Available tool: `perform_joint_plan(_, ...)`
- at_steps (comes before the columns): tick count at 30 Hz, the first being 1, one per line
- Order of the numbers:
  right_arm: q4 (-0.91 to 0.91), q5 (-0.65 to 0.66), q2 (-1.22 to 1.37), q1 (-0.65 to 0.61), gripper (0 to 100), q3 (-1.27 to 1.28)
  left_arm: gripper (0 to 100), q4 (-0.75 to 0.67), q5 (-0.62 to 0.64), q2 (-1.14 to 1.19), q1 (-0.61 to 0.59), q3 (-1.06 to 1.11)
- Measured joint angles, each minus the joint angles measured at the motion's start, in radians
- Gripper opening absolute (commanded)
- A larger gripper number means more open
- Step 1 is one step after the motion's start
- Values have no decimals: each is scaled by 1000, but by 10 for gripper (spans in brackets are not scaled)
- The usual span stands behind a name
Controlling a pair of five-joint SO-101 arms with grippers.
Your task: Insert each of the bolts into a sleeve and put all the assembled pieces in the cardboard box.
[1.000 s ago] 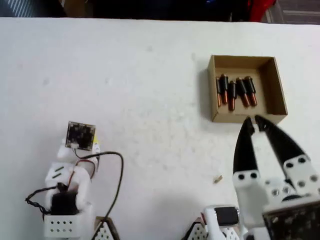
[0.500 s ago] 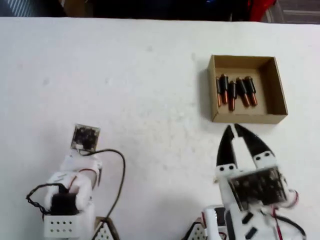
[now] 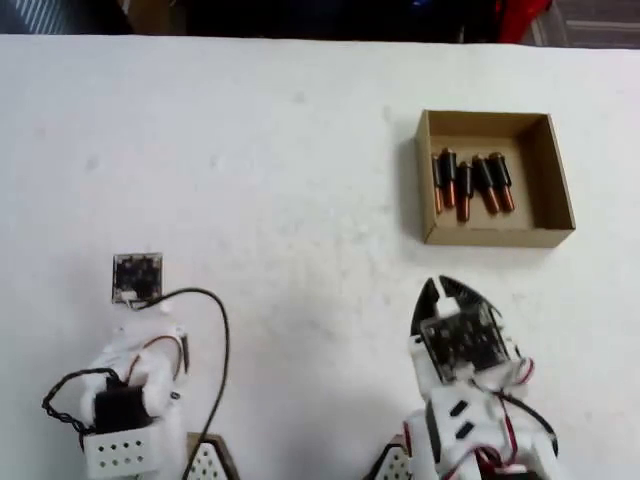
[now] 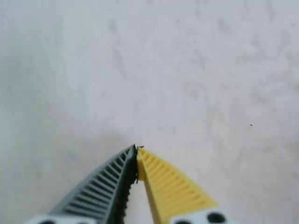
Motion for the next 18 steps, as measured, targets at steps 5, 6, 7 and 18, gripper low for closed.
perform_joint_plan(5, -2, 0, -2, -2, 17, 14, 23, 0, -14, 0, -9, 0)
perform_joint_plan(6, -2, 0, -2, 3, 17, 20, 23, 0, -14, 0, -9, 0)
perform_joint_plan(7, -2, 0, -2, 3, 17, 21, 23, 0, -14, 0, -9, 0)
perform_joint_plan(18, -48, -61, -2, 3, 17, 63, 23, 0, -14, 0, -9, 0)
